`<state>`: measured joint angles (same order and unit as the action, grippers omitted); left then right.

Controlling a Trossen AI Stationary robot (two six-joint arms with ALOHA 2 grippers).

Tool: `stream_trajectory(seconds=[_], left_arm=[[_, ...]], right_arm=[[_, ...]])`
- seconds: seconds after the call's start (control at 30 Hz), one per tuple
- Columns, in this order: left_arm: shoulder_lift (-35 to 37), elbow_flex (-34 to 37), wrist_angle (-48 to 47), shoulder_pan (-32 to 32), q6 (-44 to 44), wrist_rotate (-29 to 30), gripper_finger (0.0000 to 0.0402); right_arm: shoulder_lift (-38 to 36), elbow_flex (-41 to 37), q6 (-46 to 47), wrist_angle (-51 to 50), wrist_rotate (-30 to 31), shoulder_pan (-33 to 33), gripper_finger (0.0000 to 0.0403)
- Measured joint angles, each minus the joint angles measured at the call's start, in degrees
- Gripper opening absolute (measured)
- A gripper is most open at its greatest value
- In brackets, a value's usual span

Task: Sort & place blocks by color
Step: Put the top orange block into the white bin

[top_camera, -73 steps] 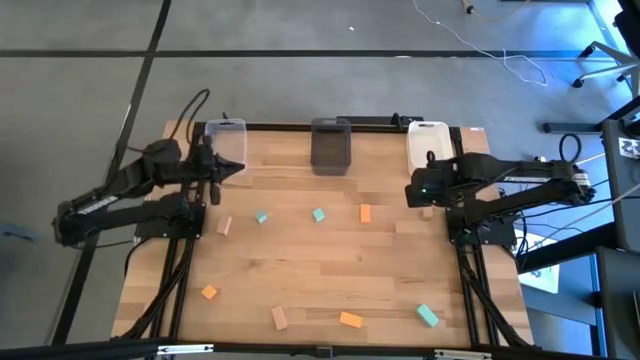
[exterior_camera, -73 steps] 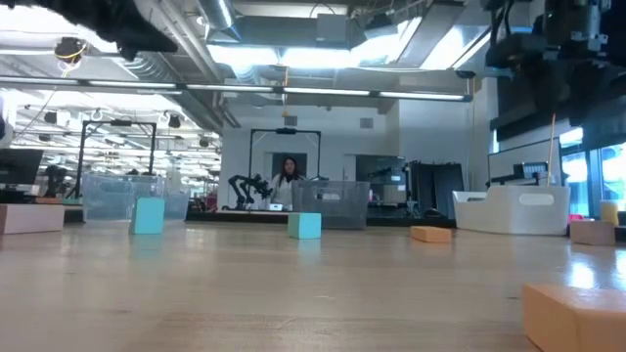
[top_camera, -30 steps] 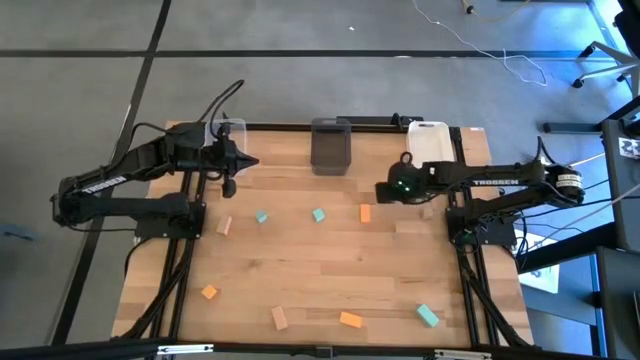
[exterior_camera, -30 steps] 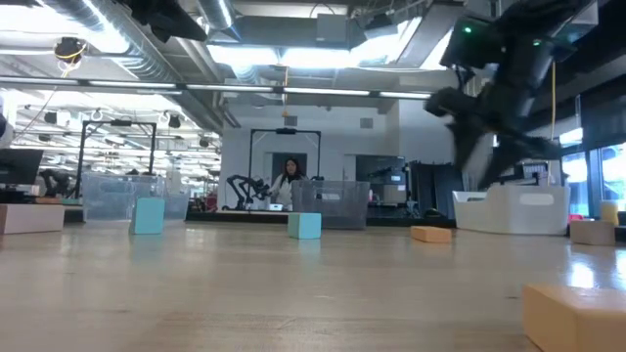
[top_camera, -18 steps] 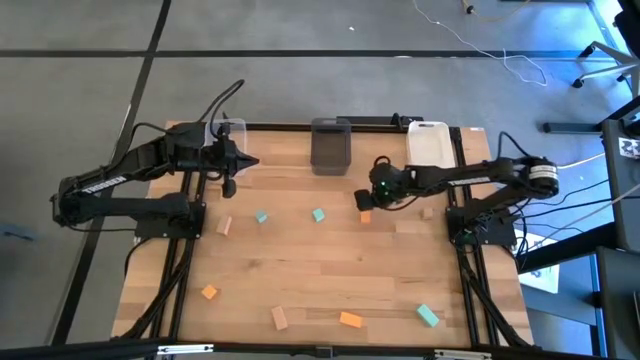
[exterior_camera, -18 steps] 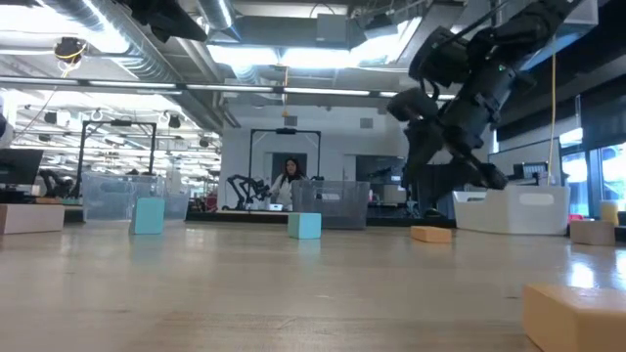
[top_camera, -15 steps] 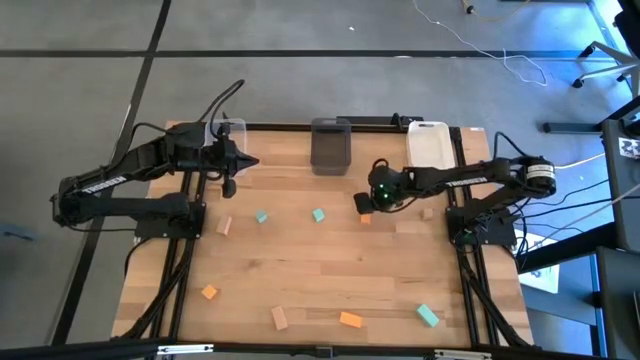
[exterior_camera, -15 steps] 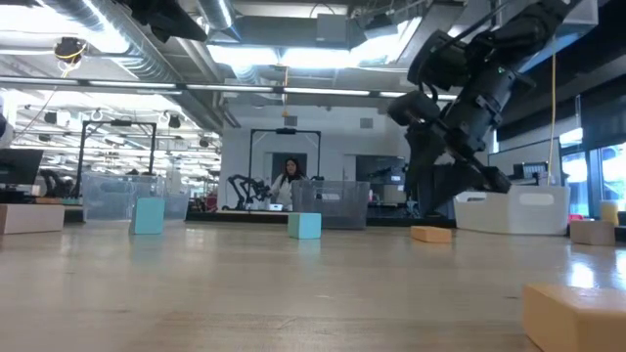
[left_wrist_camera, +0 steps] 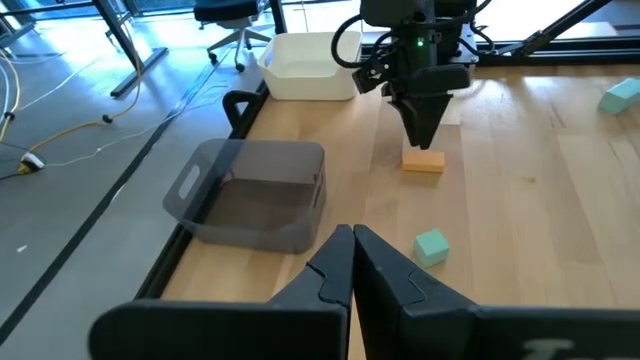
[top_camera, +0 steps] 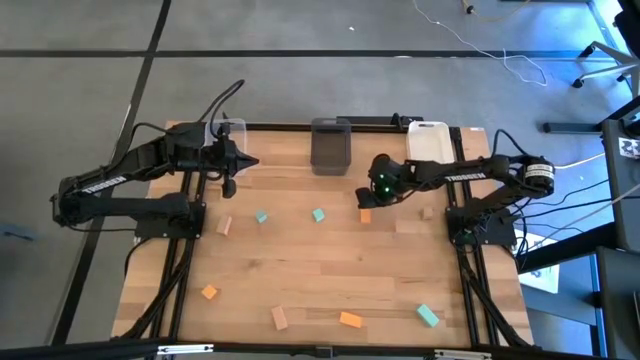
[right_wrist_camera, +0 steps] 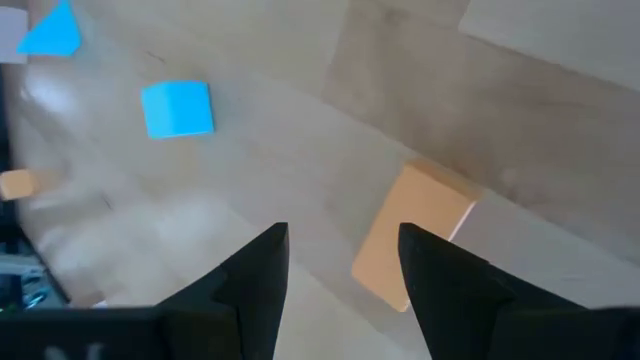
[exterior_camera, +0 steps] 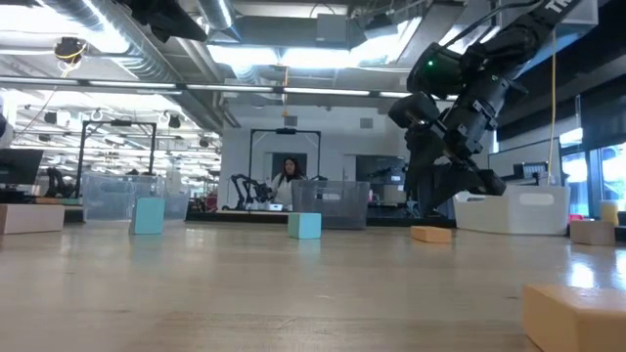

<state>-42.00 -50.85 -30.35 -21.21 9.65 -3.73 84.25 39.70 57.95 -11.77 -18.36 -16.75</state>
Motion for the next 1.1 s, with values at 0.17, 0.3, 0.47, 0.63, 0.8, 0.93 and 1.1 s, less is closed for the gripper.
stream_trajectory(seconds=[0.17,0.3,0.47,0.63,0.8,0.93,1.1], left_arm=[[0.0,0.0,0.0,0.0,0.0,0.0,0.0000],[0.0,0.0,0.0,0.0,0.0,0.0,0.0000],[0.0,0.0,0.0,0.0,0.0,0.0,0.0000],[0.0,0.0,0.0,0.0,0.0,-0.4,0.0000],[0.0,0.0,0.0,0.0,0.0,-0.4,0.0000],[0.0,0.0,0.0,0.0,-0.1,-0.4,0.0000],[0.0,0.0,0.0,0.0,0.0,-0.4,0.0000]], right_arm=[[0.0,0.0,0.3,0.0,-1.3,-0.8,0.0190],[0.0,0.0,-0.3,0.4,0.0,-0.7,0.0190],[-0.9,1.6,-2.7,-2.5,3.9,-0.4,0.0190],[-1.2,11.3,-9.1,-19.0,17.7,3.1,0.0191],[0.6,23.8,-12.7,-36.1,23.0,6.6,0.0191],[3.4,31.7,-5.4,-49.0,23.9,8.0,0.0191],[9.6,38.5,2.0,-60.1,22.9,9.4,0.0191]])
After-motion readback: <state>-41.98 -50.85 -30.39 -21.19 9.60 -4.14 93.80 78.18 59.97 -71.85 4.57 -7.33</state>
